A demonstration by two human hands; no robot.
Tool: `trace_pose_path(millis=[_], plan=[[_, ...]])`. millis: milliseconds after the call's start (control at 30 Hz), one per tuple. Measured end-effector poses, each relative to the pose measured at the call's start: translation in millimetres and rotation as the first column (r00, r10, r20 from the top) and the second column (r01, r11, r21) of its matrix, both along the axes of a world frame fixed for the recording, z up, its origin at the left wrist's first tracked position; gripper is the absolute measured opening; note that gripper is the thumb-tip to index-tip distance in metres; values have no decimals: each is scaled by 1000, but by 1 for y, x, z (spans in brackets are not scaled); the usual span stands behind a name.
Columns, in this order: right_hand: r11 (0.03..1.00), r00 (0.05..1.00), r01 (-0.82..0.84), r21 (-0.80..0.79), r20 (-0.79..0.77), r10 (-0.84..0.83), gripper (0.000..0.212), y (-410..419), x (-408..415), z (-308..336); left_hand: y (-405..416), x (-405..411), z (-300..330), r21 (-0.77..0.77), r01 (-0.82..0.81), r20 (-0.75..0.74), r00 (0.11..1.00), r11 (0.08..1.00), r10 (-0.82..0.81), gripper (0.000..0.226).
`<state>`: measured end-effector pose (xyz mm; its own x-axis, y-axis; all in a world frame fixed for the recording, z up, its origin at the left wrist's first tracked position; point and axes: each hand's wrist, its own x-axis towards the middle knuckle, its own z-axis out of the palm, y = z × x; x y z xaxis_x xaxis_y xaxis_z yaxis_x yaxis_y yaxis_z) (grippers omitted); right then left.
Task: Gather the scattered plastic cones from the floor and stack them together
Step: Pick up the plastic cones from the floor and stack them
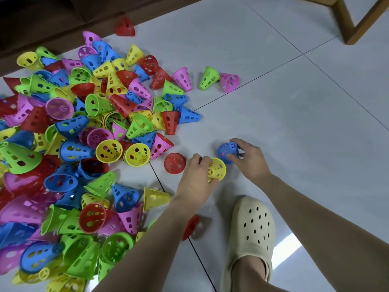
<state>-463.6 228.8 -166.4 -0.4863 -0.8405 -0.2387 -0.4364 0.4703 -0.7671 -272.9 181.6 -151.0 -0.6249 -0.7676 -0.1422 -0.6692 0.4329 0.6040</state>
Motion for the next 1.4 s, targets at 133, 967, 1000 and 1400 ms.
trace_pose_path(millis=[133, 967, 1000, 1400], plan=[[997, 999, -48, 62, -21, 49, 55, 3, -5, -1, 2, -8, -10, 61, 90, 177, 979, 994, -99, 49], [833, 819, -553, 11, -174, 547, 48, -55, 97, 36, -86, 127, -2, 37, -603, -9, 797, 797, 604, 84], [797, 778, -602, 50, -187, 600, 52, -62, 100, 34, -89, 126, -4, 4, -579, 14, 815, 815, 579, 88], [638, 649, -679, 362, -110, 753, 47, -72, 117, 3, -74, 133, -5, -207, -374, 144, 902, 904, 406, 64]])
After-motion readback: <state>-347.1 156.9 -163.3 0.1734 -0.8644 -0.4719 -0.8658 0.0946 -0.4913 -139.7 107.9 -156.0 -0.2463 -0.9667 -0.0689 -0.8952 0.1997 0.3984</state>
